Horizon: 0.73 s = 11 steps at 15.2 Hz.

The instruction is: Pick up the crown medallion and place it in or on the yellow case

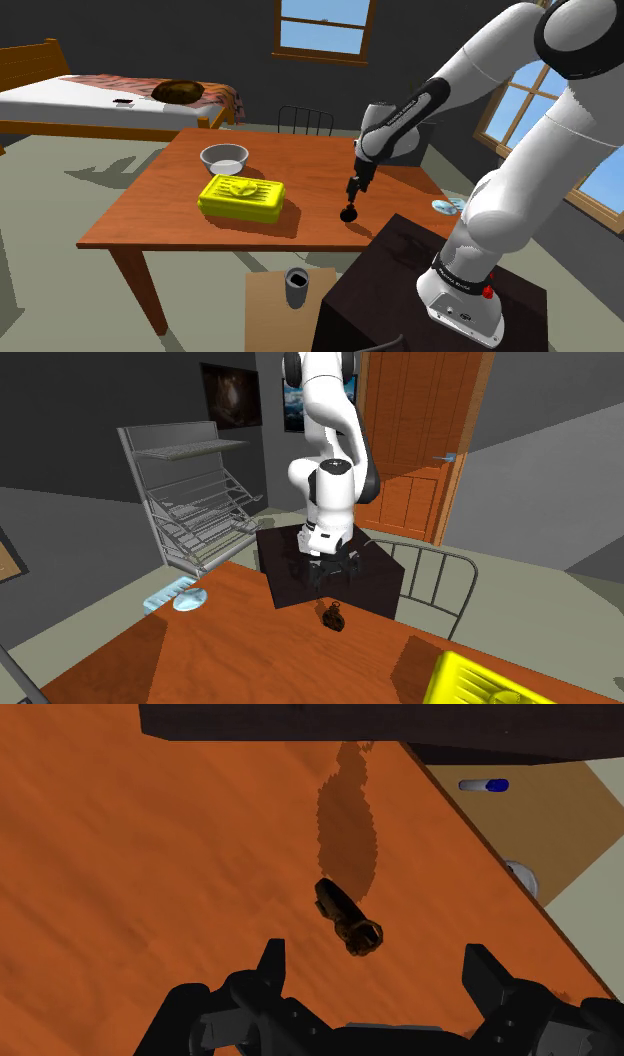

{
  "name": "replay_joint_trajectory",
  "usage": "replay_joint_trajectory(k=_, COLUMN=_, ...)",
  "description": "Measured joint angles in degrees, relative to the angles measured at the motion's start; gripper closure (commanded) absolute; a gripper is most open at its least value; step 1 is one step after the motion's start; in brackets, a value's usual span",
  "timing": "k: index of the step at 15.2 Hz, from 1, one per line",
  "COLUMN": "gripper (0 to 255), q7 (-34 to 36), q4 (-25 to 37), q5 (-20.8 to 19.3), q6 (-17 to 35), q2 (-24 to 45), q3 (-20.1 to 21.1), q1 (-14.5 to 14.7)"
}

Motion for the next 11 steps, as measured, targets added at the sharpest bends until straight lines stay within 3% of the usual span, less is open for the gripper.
replay_joint_trajectory(k=8, gripper=0, q7=-6.0, q4=1.0, q5=8.7, q6=9.4, q2=10.6, q3=-0.4, q1=2.4)
replay_joint_trajectory(k=11, gripper=0, q7=-6.9, q4=1.0, q5=9.8, q6=10.4, q2=11.6, q3=-0.2, q1=2.5)
